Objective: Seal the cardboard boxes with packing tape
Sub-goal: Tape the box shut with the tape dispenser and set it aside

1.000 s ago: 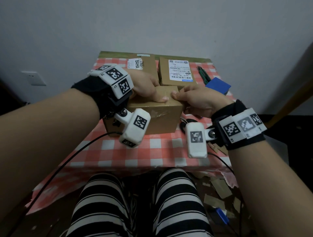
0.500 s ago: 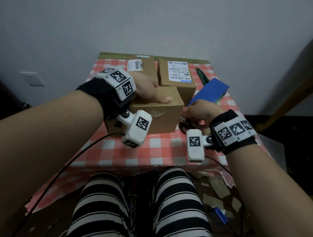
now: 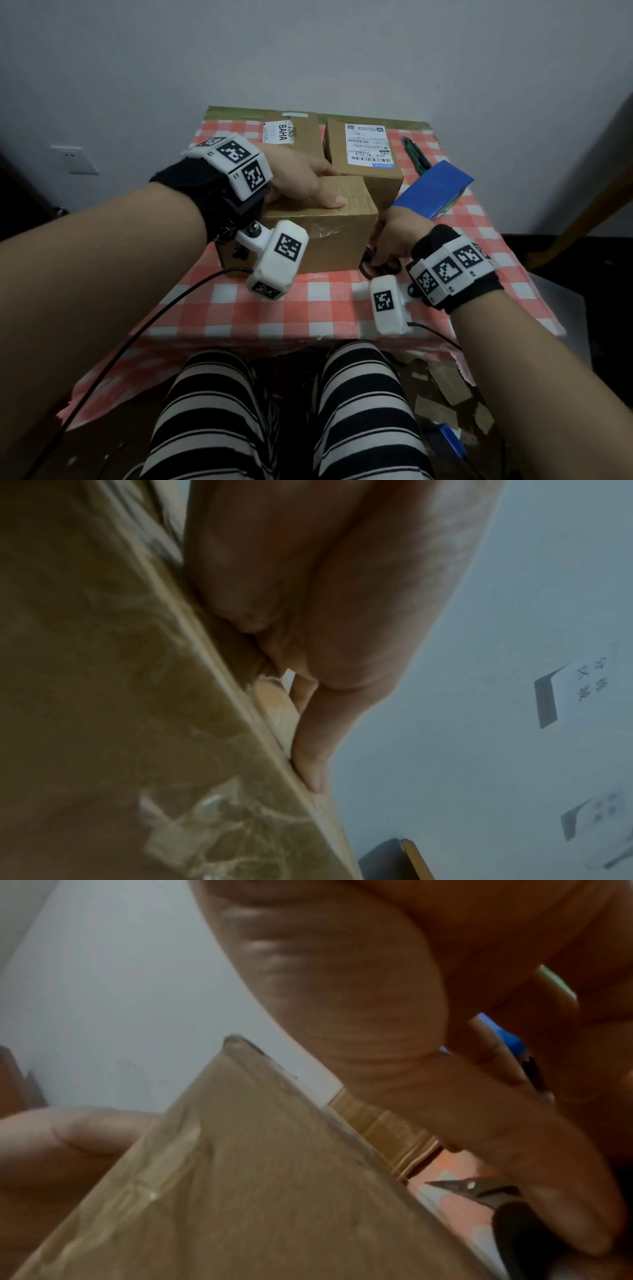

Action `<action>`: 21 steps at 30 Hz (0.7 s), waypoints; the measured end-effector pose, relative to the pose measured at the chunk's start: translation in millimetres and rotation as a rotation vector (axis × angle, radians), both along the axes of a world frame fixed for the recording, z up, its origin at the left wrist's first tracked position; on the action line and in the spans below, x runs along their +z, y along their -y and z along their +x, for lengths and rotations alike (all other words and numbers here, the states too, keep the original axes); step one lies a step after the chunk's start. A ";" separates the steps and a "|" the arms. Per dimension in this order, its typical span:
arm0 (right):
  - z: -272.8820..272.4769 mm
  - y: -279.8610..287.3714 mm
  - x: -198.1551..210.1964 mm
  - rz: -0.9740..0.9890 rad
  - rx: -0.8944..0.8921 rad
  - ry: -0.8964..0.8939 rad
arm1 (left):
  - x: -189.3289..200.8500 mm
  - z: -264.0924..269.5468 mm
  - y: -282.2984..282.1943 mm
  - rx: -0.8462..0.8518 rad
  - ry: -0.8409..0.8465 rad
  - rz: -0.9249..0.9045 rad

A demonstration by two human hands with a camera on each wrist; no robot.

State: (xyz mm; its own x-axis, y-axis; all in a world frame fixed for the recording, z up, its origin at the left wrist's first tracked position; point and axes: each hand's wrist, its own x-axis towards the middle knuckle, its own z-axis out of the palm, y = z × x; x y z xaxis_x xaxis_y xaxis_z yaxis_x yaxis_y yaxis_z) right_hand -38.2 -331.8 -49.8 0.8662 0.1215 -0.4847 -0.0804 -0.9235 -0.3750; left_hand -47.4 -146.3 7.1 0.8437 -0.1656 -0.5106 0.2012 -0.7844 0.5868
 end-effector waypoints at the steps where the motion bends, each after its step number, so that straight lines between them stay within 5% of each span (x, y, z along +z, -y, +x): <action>1: 1.6 -1.8 -1.2 -0.031 0.010 0.013 | 0.8 -1.1 1.4 -0.003 -0.008 -0.018; 10: 6.4 -0.4 -12.4 -0.175 0.025 0.088 | -0.4 -10.7 9.0 -0.103 0.247 0.182; 16: 4.2 0.1 -4.5 -0.200 0.047 0.041 | 5.0 -3.0 11.9 0.004 -0.008 0.070; 21: 3.4 8.0 6.6 -0.231 0.079 0.131 | 0.0 1.9 7.2 0.041 0.002 -0.030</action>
